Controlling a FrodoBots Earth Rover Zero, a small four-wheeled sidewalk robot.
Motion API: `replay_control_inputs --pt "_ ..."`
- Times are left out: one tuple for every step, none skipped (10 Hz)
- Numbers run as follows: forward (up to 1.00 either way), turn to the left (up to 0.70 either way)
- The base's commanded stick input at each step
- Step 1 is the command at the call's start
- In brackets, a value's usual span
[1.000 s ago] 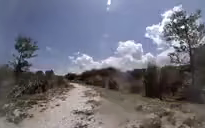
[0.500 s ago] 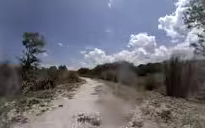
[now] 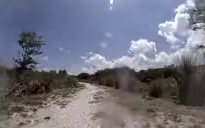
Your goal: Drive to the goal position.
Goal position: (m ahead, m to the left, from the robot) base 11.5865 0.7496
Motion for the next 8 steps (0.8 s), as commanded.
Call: replay_control_inputs --pt "0.85 0.33" --pt "0.85 0.25" --pt "0.85 0.04" --pt "0.85 -0.01" --pt "0.85 -0.01" --pt "0.85 -0.01" --pt "0.85 -0.01" --pt "0.85 -0.01"
